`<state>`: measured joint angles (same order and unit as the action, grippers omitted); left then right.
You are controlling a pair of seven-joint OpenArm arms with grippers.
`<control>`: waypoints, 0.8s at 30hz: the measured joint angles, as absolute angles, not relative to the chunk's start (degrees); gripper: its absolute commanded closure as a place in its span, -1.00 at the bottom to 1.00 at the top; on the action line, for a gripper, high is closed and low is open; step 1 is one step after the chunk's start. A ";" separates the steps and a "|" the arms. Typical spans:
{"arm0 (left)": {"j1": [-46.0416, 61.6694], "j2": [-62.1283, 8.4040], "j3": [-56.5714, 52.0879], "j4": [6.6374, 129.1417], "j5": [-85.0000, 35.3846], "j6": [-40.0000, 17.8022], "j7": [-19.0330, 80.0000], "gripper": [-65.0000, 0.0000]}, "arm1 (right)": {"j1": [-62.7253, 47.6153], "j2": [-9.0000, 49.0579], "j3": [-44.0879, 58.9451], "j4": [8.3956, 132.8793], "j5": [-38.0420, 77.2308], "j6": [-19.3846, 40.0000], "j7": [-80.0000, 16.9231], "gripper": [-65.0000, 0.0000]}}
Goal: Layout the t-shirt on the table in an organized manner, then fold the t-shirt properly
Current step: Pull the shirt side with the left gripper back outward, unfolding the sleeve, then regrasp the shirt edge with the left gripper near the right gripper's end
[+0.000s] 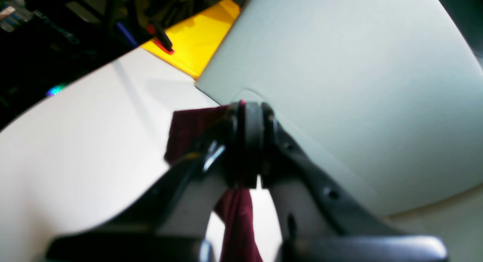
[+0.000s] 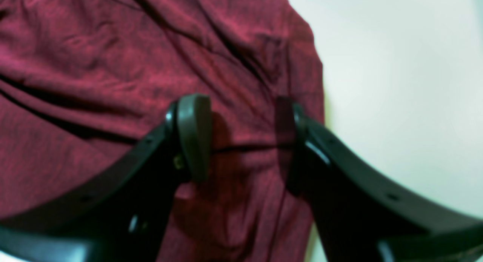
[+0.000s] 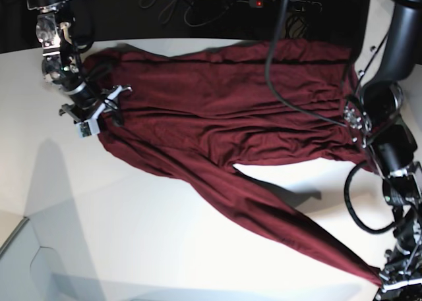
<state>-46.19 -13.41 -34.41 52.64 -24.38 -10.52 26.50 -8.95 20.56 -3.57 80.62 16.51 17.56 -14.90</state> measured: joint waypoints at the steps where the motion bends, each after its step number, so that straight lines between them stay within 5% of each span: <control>1: -44.25 -13.76 -34.48 52.64 -24.34 -10.55 25.65 0.99 | -8.95 20.49 -3.60 80.64 16.45 17.56 -14.94 0.13; 11: -28.14 -16.58 -34.39 43.81 -24.01 -10.15 8.95 0.99 | -8.95 20.29 -3.55 80.62 16.38 17.56 -14.76 0.13; 24: -28.53 -19.86 -34.61 42.41 -24.16 -10.22 8.51 0.98 | -8.95 20.34 -3.77 80.62 16.36 17.56 -14.74 0.13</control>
<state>-28.53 -19.86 -34.61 42.41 -24.16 -10.22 8.51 -8.95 20.34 -3.77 80.62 16.36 17.56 -14.74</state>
